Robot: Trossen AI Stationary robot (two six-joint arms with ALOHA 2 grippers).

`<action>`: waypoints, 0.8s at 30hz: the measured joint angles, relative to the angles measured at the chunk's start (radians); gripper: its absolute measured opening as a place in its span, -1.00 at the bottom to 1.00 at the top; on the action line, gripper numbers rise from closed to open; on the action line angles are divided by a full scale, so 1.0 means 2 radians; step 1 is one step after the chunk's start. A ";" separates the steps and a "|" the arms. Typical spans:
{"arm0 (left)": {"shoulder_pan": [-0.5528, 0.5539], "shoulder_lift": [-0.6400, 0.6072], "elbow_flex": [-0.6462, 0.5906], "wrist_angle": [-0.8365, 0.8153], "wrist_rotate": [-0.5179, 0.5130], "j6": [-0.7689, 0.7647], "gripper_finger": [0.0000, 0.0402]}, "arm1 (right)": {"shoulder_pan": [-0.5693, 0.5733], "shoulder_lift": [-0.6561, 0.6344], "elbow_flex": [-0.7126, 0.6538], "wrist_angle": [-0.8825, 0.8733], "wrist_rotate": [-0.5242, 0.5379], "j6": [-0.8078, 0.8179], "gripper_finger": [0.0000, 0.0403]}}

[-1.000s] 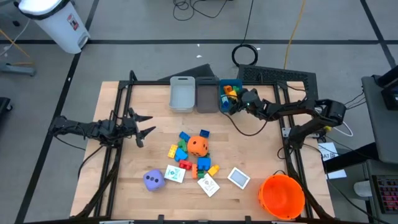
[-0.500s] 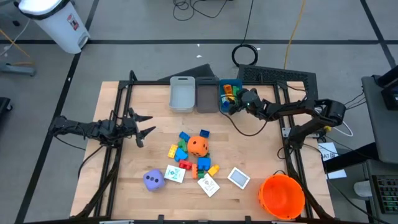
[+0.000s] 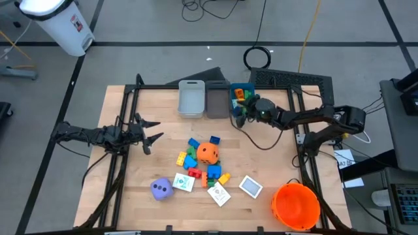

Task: Pick & Place Toys
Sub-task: Move the green playing cards to the center of the table

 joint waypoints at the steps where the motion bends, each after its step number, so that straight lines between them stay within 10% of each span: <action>1: 0.000 0.000 0.000 0.000 0.000 0.000 0.20 | 0.006 -0.002 0.000 0.008 -0.014 -0.008 0.29; 24: 0.000 0.000 0.000 0.000 0.000 0.000 0.20 | 0.185 -0.005 0.026 0.059 -0.098 -0.033 0.29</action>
